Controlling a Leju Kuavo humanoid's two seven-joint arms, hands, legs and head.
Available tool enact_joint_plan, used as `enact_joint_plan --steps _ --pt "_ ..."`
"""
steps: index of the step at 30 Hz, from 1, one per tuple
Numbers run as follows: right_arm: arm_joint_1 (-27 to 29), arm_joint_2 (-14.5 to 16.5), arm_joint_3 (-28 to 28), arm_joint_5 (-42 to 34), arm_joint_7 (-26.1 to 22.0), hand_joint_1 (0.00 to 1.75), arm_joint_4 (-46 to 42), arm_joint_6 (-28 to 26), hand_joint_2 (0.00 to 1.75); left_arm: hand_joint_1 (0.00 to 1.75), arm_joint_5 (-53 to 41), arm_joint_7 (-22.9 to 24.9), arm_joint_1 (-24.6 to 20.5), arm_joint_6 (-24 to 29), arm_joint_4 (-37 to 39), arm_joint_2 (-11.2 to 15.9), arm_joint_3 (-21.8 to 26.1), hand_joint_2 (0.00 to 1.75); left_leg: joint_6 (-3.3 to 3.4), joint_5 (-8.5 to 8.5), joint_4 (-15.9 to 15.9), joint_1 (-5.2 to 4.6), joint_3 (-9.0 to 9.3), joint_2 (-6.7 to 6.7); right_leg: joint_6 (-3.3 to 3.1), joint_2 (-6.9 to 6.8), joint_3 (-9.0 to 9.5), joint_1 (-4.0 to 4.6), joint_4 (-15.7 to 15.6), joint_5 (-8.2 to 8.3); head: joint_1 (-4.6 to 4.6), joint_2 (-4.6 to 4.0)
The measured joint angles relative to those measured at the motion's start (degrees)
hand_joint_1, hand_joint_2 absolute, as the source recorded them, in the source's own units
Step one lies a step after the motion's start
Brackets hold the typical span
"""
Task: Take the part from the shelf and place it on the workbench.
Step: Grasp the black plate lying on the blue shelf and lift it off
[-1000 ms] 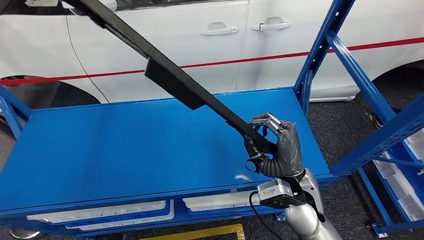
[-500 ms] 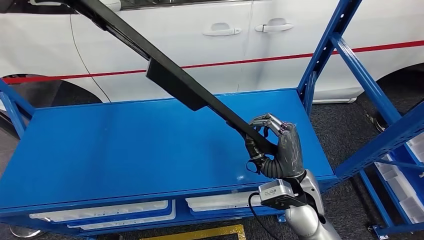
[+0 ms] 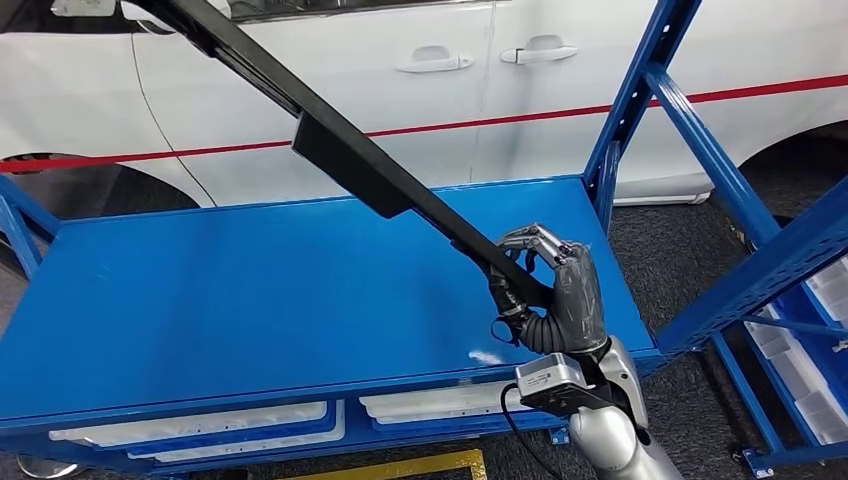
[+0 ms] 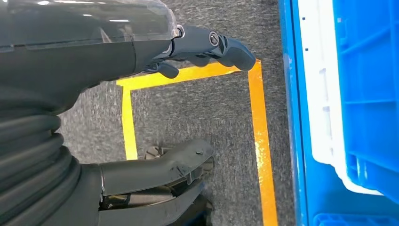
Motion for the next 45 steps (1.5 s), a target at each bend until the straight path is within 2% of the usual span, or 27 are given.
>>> enact_joint_plan --steps 3,4,6,8,9,10,11,13,15,18,20,21,23,24,25,26,28,30,33,35,38,39,40,41,42,43,45 --pt "0.0 0.1 0.0 0.1 0.1 1.75 0.0 0.0 1.75 0.0 0.0 0.0 0.1 0.0 0.0 0.0 0.0 1.75 0.62 0.25 -1.0 -0.04 0.35 -0.04 0.85 -0.02 0.02 -0.14 -0.2 0.03 0.01 0.0" --pt "-0.1 0.1 0.0 0.1 0.1 1.75 0.0 0.0 1.75 0.0 0.0 0.0 0.1 0.0 0.0 -0.1 0.0 1.75 0.96 0.53 -1.5 0.09 0.53 -0.01 1.11 -0.03 -0.16 -0.17 0.3 -0.5 0.02 0.0" --pt "-0.2 0.1 0.0 0.1 0.1 1.75 0.0 0.0 1.75 0.0 0.0 0.0 0.1 0.0 0.0 -0.1 0.0 1.75 1.47 0.94 -2.2 0.28 0.78 0.08 1.51 -0.03 -2.03 -0.26 4.5 -3.25 0.02 0.0" --pt "-0.2 0.1 0.0 0.1 0.1 1.75 0.2 0.0 1.75 0.0 0.0 0.0 0.0 0.1 0.0 -0.1 0.0 1.75 1.67 0.96 -2.2 0.21 0.74 0.11 1.82 -0.03 -5.39 -0.37 11.5 -6.43 0.02 0.0" --pt "-0.1 0.1 0.0 0.1 0.2 1.75 0.3 0.0 1.75 0.0 0.0 0.0 0.0 0.1 0.0 -0.1 0.0 1.75 1.68 0.93 -2.2 0.19 0.74 0.11 1.98 -0.04 -6.54 -0.45 13.8 -6.94 0.03 0.0" --pt "-0.1 0.1 0.0 0.1 0.2 1.75 0.4 0.0 1.75 0.0 0.0 0.0 0.1 0.2 0.0 -0.1 0.0 1.75 1.67 0.88 -2.1 0.2 0.75 0.1 2.12 -0.05 -6.79 -0.52 14.2 -6.35 0.02 0.0" --pt "-0.1 0.1 0.0 0.1 0.2 1.75 0.5 0.0 1.75 0.0 -0.1 -0.1 0.1 0.5 0.0 -0.2 0.0 1.75 1.6 0.8 -1.9 0.23 0.76 0.07 2.22 -0.06 -5.97 -0.62 12.5 -4.78 0.03 0.0" --pt "-0.2 0.1 0.0 0.1 0.2 1.75 0.6 0.0 1.75 0.0 -0.3 -0.1 0.1 1.2 0.0 -0.3 0.0 1.75 1.25 0.43 -1.4 0.21 0.69 -0.02 2.23 -0.07 -2.6 -0.74 5.7 -1.21 0.03 0.0" --pt "-0.3 0.1 0.0 0.0 0.2 1.75 0.6 0.0 1.75 0.0 -0.4 0.0 0.1 2.1 0.0 -0.4 0.0 1.75 0.68 0.03 -0.7 0.09 0.41 -0.08 1.85 -0.02 -0.47 -0.61 1.1 0.06 0.01 0.0" --pt "-0.3 0.1 0.0 0.0 0.3 1.75 0.6 0.0 1.75 0.0 -0.5 0.1 0.0 2.8 0.0 -0.4 0.0 1.75 -0.17 -0.23 -0.4 0.2 0.17 -0.04 0.87 0.13 -0.29 -0.41 0.1 0.03 -0.01 0.0" --pt "-0.4 0.2 0.0 0.0 0.3 1.75 0.6 0.0 1.75 0.0 -0.6 0.2 0.0 3.0 0.0 -0.4 0.0 1.75 -0.79 -1.69 1.5 0.37 -0.62 0.01 0.11 0.05 -0.1 -0.51 -0.2 0.22 0.01 0.0" --pt "-0.4 0.2 0.0 0.0 0.3 1.75 0.6 0.0 1.75 0.0 -0.6 0.2 0.0 3.0 0.0 -0.4 0.0 1.75 -1.06 -3.22 4.1 0.48 -1.79 0.03 -0.16 -0.04 0.0 -0.57 -0.3 0.27 -0.01 0.0" --pt "-0.4 0.3 0.0 -0.1 0.3 1.75 0.6 0.0 1.75 0.0 -0.6 0.3 0.0 2.9 0.0 -0.4 0.0 1.75 -1.48 -6.61 11.6 0.65 -5.31 0.04 -0.46 -0.16 0.01 -0.46 -0.3 0.23 0.0 0.0" --pt "-0.4 0.3 0.0 -0.1 0.3 1.75 0.6 0.0 1.75 0.0 -0.6 0.3 0.1 2.7 0.0 -0.5 0.0 1.75 -1.6 -7.42 14.5 0.71 -6.75 0.04 -0.49 -0.18 0.01 -0.39 -0.3 0.21 0.0 0.0" --pt "-0.4 0.3 0.0 -0.1 0.3 1.75 0.6 0.0 1.75 0.0 -0.5 0.1 0.1 2.4 0.0 -0.5 0.0 1.75 -1.63 -7.16 15.6 0.73 -7.34 0.04 -0.51 -0.18 0.03 -0.35 -0.2 0.18 0.0 0.0" --pt "-0.3 0.3 0.0 -0.1 0.3 1.75 0.6 0.0 1.75 0.0 -0.5 -0.2 0.1 1.8 0.0 -0.5 0.0 1.75 -1.57 -5.81 14.2 0.74 -6.81 0.04 -0.51 -0.15 0.08 -0.34 -0.2 0.15 -0.01 0.0" --pt "-0.4 0.3 0.0 -0.2 0.3 1.75 0.6 0.0 1.75 0.0 -0.8 -1.3 0.1 0.6 0.0 -0.4 -0.1 1.75 -1.2 -1.9 6.9 0.7 -3.38 0.04 -0.39 -0.08 0.24 -0.31 -0.2 0.05 -0.01 0.0" --pt "-0.4 0.3 0.0 -0.2 0.3 1.75 0.6 0.0 1.75 0.0 -1.1 -2.4 0.0 0.0 0.0 -0.4 -0.3 1.75 -0.74 -0.01 0.9 0.46 -0.56 0.0 0.01 -0.01 0.21 -0.17 -0.1 -0.02 0.0 0.0" --pt "-0.3 0.3 0.0 -0.2 0.3 1.75 0.6 0.0 1.75 0.0 -1.3 -3.1 0.2 -0.3 0.0 -0.4 -0.7 1.75 0.06 0.25 -0.6 0.22 -0.05 -0.07 0.92 0.02 0.08 -0.17 -0.3 0.14 0.01 0.0" --pt "-0.3 0.3 0.0 -0.2 0.2 1.75 0.6 0.0 1.75 0.0 -1.3 -3.2 0.2 -0.4 0.0 -0.4 -0.9 1.75 0.85 0.74 -1.4 0.38 0.16 -0.01 1.4 0.01 -0.48 -0.23 1.0 -0.98 0.02 0.0" --pt "-0.2 0.3 0.0 -0.3 0.2 1.75 0.6 0.0 1.75 0.0 -1.3 -3.3 0.2 -0.6 0.0 -0.4 -1.0 1.75 1.57 1.0 -1.7 0.31 0.24 0.08 1.64 0.01 -4.5 -0.35 9.9 -6.02 0.03 0.0" --pt "-0.1 0.3 0.0 -0.3 0.1 1.75 0.6 0.0 1.75 0.0 -1.3 -3.3 0.2 -0.6 0.0 -0.4 -1.0 1.75 1.63 0.98 -1.7 0.24 0.22 0.09 1.69 0.0 -5.83 -0.37 12.8 -7.23 0.03 0.0" --pt "-0.1 0.3 0.0 -0.3 0.1 1.75 0.7 0.0 1.75 0.0 -1.3 -3.3 0.2 -0.6 0.0 -0.4 -1.0 1.75 1.64 0.97 -1.7 0.2 0.2 0.09 1.72 -0.01 -6.76 -0.38 14.6 -7.69 0.02 0.0" --pt "0.0 0.3 0.0 -0.4 0.1 1.75 0.7 0.0 1.75 0.0 -1.3 -3.3 0.2 -0.6 0.0 -0.4 -1.1 1.75 1.64 0.98 -1.6 0.19 0.19 0.09 1.75 -0.02 -6.97 -0.38 15.0 -7.3 0.02 0.0" --pt "0.0 0.3 0.0 -0.4 0.1 1.75 0.8 0.0 1.75 0.0 -1.4 -3.2 0.3 -0.5 0.0 -0.4 -1.1 1.75 1.62 0.97 -1.4 0.19 0.16 0.07 1.74 -0.03 -6.46 -0.39 14.0 -6.2 0.03 0.0" --pt "0.0 0.3 0.0 -0.4 0.1 1.75 0.9 0.0 1.75 0.0 -1.5 -3.2 0.3 -0.5 0.0 -0.4 -1.2 1.75 1.56 0.92 -1.2 0.2 0.14 0.04 1.71 -0.04 -5.22 -0.4 11.6 -4.44 0.03 0.0" --pt "-0.1 0.3 0.0 -0.5 0.1 1.75 0.9 0.1 1.75 0.0 -1.7 -3.2 0.3 -0.3 0.0 -0.4 -1.4 1.75 1.28 0.69 -0.6 0.07 -0.08 -0.04 1.48 -0.06 -1.69 -0.35 4.3 -1.27 0.03 0.0"
